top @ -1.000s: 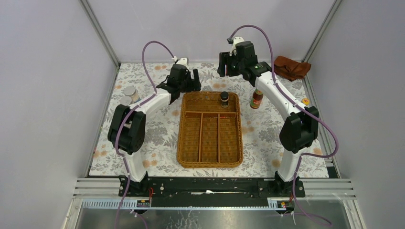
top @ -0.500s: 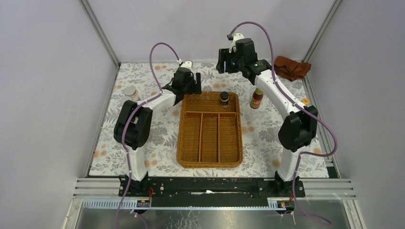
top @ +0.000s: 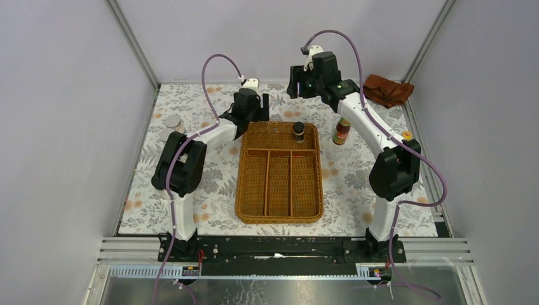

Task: Organize the condiment bottles
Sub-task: Pick up the bottle from the center of the board, then place the bottle in the storage box.

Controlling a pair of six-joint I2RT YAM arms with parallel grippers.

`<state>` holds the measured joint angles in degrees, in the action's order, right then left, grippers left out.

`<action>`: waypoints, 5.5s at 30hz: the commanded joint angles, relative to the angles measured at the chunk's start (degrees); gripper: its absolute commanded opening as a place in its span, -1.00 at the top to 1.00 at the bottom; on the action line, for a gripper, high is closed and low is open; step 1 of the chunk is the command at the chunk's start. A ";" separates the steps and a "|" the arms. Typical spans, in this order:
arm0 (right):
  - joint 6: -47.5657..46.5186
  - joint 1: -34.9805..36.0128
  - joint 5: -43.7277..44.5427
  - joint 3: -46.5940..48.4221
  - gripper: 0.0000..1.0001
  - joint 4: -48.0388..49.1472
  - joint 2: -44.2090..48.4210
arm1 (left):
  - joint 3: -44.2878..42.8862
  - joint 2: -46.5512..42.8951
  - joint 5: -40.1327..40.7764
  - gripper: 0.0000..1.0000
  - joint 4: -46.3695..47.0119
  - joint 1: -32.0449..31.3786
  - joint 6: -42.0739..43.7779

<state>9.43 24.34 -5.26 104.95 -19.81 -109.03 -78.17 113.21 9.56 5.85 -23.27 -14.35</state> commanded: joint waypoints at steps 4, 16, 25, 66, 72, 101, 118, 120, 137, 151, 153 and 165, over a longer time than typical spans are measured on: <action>0.30 -0.63 -0.72 2.85 -0.37 1.97 -1.04 | -3.70 3.22 1.94 -0.65 4.61 -0.38 2.13; 0.62 -1.59 -1.22 3.66 -0.35 2.19 -2.23 | -5.09 5.07 5.04 -0.45 4.89 -0.38 1.77; 0.93 -1.76 -1.43 3.53 -0.31 2.28 -2.63 | -5.17 5.08 6.21 0.05 4.88 -0.34 1.87; 1.35 -1.75 0.68 -2.50 -0.29 4.02 4.69 | 2.48 -13.15 12.60 1.00 0.44 -3.65 0.91; 1.70 -1.75 1.12 -5.18 -0.28 4.68 7.11 | 5.35 -15.92 12.93 1.00 0.15 -4.45 0.43; 0.86 -1.75 2.27 -11.49 -0.29 5.49 12.33 | 14.80 -20.39 14.51 1.00 0.58 -11.12 -3.44; 0.20 -1.75 1.26 -12.46 -0.29 5.64 13.14 | 17.91 -15.33 14.31 1.00 6.22 -12.33 -3.86; 0.03 -1.75 1.19 -12.40 -0.29 5.49 13.14 | 17.31 -14.09 14.01 1.00 6.76 -12.33 -3.47; -0.62 -1.85 0.62 -11.07 -0.29 6.01 11.21 | 10.36 -8.09 14.15 1.00 7.25 -12.33 -0.59; -0.86 -1.93 1.21 -10.85 -0.29 5.65 10.49 | 12.10 -7.68 15.04 1.00 8.39 -11.98 -0.58; -0.91 -1.94 1.30 -10.90 -0.29 5.57 10.51 | 12.28 -7.47 14.96 1.00 8.26 -11.89 -0.68; -1.12 -1.93 1.78 -11.00 -0.30 5.22 10.42 | 12.23 -6.58 15.36 0.60 6.05 -11.45 -2.97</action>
<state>9.21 22.83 -4.01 92.68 -15.97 -99.00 -66.39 105.38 23.05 10.28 -34.94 -15.90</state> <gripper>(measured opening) 0.645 0.491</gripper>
